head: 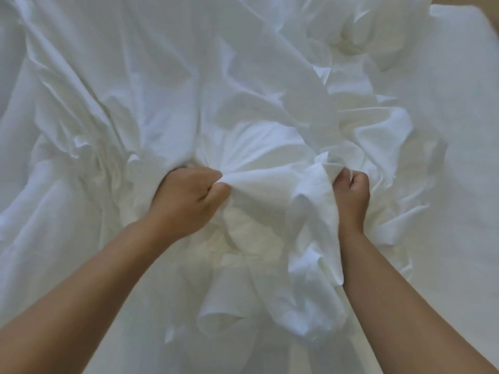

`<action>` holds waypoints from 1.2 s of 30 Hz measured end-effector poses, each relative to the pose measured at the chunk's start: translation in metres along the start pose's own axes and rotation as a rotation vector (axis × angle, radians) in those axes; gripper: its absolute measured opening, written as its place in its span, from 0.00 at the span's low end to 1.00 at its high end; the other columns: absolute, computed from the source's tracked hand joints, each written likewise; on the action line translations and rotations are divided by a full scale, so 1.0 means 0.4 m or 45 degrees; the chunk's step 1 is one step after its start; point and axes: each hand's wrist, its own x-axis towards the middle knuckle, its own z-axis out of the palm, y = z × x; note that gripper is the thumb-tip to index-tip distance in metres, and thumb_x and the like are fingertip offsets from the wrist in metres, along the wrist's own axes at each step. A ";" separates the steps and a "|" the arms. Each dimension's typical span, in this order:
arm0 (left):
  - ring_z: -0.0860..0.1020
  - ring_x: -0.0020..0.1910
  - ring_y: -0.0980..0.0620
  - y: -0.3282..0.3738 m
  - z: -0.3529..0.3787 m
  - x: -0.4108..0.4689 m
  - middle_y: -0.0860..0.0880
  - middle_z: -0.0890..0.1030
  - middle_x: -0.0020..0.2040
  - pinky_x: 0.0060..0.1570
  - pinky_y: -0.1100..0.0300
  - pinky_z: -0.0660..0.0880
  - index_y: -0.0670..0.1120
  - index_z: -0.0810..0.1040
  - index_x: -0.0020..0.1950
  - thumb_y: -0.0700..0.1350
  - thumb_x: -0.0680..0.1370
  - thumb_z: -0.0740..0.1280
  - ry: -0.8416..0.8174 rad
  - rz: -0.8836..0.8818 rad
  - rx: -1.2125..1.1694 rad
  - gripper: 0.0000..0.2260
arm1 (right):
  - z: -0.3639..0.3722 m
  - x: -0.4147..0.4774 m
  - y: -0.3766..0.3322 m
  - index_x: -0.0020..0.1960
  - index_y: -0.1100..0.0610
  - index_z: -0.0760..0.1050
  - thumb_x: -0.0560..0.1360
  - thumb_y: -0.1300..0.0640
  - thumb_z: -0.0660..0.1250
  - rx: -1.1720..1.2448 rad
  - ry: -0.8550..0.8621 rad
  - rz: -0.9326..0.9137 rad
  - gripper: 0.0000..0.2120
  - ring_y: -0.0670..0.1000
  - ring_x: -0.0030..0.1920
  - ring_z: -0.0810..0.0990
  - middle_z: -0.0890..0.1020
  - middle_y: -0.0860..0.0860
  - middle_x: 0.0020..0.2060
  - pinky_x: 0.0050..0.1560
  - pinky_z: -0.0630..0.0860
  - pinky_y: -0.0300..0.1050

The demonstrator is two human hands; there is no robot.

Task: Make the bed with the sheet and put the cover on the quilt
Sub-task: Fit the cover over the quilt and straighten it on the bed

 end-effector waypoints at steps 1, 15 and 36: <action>0.64 0.26 0.54 0.007 -0.024 -0.031 0.52 0.59 0.22 0.29 0.63 0.60 0.52 0.54 0.28 0.53 0.71 0.53 -0.029 -0.016 -0.028 0.14 | 0.001 -0.004 -0.012 0.38 0.53 0.63 0.81 0.57 0.55 0.065 -0.063 0.061 0.13 0.48 0.37 0.69 0.69 0.47 0.34 0.32 0.66 0.29; 0.72 0.54 0.50 0.129 -0.103 -0.032 0.52 0.73 0.53 0.56 0.53 0.69 0.52 0.74 0.57 0.58 0.74 0.63 -0.032 -0.486 -0.087 0.15 | -0.003 -0.135 -0.081 0.59 0.57 0.76 0.77 0.48 0.63 0.180 -0.654 0.443 0.16 0.54 0.47 0.84 0.84 0.56 0.48 0.51 0.80 0.51; 0.72 0.64 0.42 0.117 -0.158 0.382 0.39 0.73 0.65 0.58 0.54 0.66 0.37 0.65 0.68 0.43 0.83 0.50 0.485 -0.867 -0.010 0.17 | -0.081 0.037 -0.153 0.35 0.55 0.64 0.79 0.46 0.58 0.419 0.079 0.357 0.18 0.51 0.37 0.70 0.68 0.48 0.32 0.38 0.69 0.40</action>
